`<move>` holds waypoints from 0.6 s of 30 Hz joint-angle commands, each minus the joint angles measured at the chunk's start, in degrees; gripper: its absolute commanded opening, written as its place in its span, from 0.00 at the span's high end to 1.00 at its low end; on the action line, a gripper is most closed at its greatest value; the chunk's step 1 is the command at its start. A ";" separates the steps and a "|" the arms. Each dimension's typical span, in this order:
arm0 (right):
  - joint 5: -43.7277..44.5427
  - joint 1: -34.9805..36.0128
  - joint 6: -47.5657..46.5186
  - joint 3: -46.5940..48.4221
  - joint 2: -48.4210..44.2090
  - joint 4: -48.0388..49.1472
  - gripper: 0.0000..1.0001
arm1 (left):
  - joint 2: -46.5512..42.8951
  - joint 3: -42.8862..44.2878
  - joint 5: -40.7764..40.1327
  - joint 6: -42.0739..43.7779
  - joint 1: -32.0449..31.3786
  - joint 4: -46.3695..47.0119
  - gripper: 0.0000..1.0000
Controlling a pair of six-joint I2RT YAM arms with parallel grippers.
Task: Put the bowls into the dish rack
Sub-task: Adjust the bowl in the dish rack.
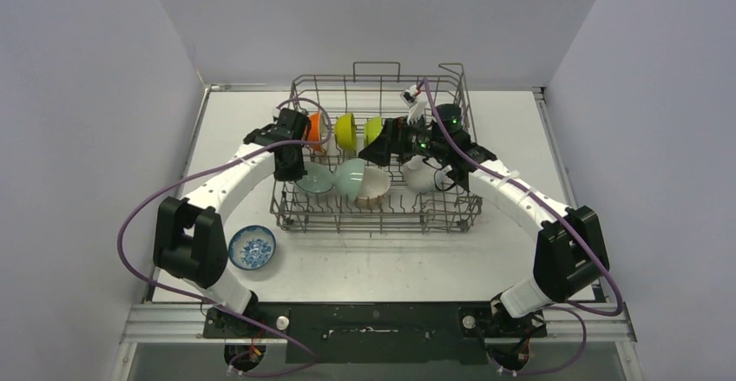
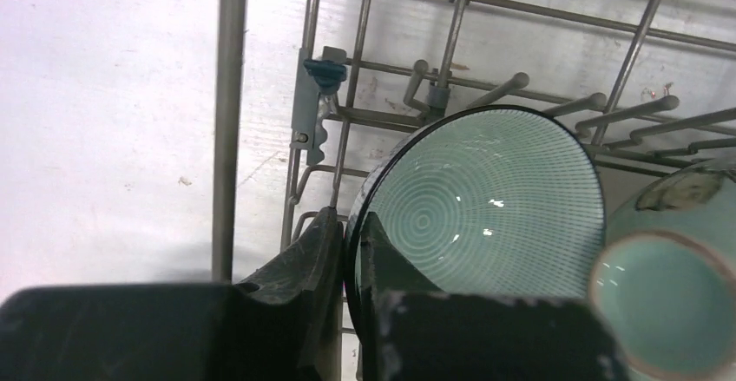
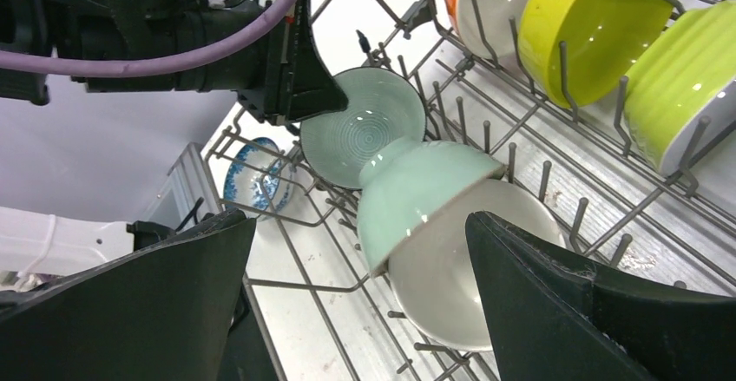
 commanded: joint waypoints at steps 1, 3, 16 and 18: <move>2.37 -0.33 -2.46 3.26 0.05 -1.91 0.02 | -3.69 4.69 2.27 1.86 -1.78 0.36 1.00; 2.97 -0.19 -3.07 3.65 0.28 -3.01 0.02 | -4.63 4.79 1.44 2.26 -1.87 0.25 1.00; 5.83 3.32 -7.17 7.37 2.78 -10.34 0.02 | -11.34 5.62 -6.89 4.97 -2.37 1.49 1.00; 4.54 3.84 -5.42 7.23 3.29 -8.47 0.01 | -14.26 4.79 -6.49 5.38 -2.83 3.85 1.00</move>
